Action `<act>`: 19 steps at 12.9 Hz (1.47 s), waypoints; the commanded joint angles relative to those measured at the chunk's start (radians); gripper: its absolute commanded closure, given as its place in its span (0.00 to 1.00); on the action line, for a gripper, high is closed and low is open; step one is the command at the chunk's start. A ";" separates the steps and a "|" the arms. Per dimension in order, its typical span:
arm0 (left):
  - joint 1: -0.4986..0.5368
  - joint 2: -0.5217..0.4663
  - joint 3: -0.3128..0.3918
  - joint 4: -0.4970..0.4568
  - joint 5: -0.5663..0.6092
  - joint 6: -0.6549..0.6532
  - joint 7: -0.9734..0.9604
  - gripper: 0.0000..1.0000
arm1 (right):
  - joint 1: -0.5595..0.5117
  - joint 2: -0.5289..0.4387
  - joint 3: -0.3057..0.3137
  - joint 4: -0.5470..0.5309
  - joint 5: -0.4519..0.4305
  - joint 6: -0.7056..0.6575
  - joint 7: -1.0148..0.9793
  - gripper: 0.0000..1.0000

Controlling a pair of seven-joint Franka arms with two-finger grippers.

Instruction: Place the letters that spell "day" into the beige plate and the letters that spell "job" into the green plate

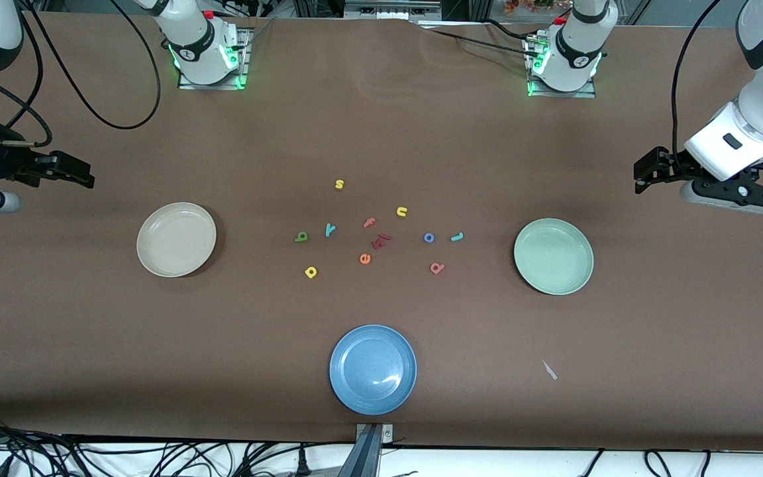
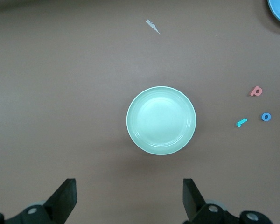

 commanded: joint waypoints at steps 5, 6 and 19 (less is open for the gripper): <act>0.002 0.008 -0.005 0.016 0.020 -0.002 -0.011 0.00 | 0.016 -0.002 0.039 -0.009 -0.005 -0.019 0.004 0.00; 0.002 0.008 -0.005 0.016 0.020 -0.002 -0.011 0.00 | 0.016 -0.002 0.063 -0.015 -0.005 -0.019 0.007 0.00; 0.004 0.009 -0.005 0.016 0.011 -0.002 -0.011 0.00 | 0.265 0.192 0.137 -0.148 0.000 0.347 0.510 0.00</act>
